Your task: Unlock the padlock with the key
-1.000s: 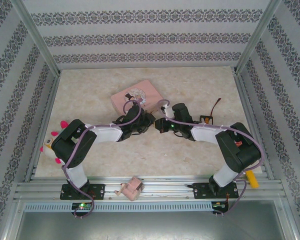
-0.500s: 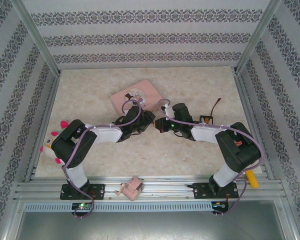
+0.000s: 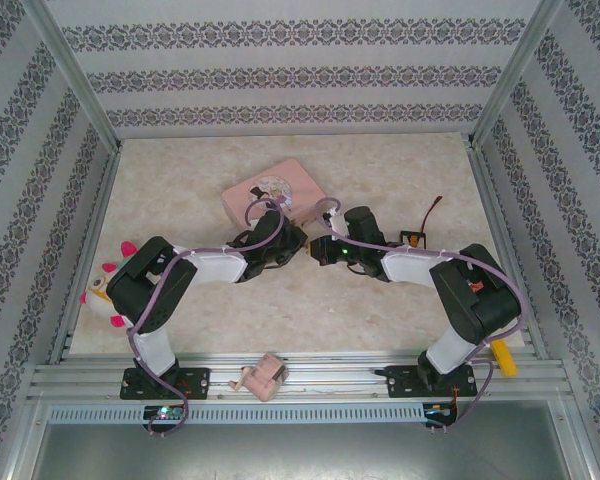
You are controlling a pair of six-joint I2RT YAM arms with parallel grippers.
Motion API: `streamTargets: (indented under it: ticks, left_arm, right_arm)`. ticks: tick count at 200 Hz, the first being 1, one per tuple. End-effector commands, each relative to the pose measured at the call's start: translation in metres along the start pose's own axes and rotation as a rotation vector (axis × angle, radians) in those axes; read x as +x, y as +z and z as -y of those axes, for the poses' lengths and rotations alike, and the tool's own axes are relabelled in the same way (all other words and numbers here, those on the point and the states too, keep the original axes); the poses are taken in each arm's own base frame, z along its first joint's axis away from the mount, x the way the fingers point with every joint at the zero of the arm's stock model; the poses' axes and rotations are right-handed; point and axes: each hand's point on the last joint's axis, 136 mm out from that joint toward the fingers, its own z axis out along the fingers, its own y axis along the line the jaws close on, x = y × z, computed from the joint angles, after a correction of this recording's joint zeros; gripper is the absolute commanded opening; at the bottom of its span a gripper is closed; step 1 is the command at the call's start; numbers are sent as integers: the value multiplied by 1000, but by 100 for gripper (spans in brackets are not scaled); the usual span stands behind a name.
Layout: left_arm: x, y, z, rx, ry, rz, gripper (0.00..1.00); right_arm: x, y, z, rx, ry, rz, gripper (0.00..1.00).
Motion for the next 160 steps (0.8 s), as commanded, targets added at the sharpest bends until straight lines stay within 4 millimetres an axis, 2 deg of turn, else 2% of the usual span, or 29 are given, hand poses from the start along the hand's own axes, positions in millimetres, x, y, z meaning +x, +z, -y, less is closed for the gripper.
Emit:
streamTargets:
  ticks: [1, 25, 53, 80, 107, 132, 160]
  left_arm:
    - [4, 0, -4, -4, 13, -20, 8]
    - [7, -2, -13, -21, 13, -32, 3]
    - [9, -8, -20, -28, 20, -34, 3]
    - [9, -11, -19, -23, 47, -35, 2]
    - [9, -13, -14, -2, 75, -35, 2]
    - [10, -12, -7, 34, 88, -42, 4]
    - [12, -13, -3, 65, 83, -50, 12]
  right_arm:
    - [-16, -1, -2, -17, 21, 51, 2]
    - [-17, -2, 3, -14, 64, 56, 7]
    - [-17, -10, 18, 19, 126, 73, 13]
    - [-16, -19, 33, 45, 193, 91, 25]
    - [-20, -25, 28, 6, 225, 100, 30]
    - [-24, -25, 15, -73, 244, 87, 36]
    - [-23, -17, 8, -162, 290, 67, 42]
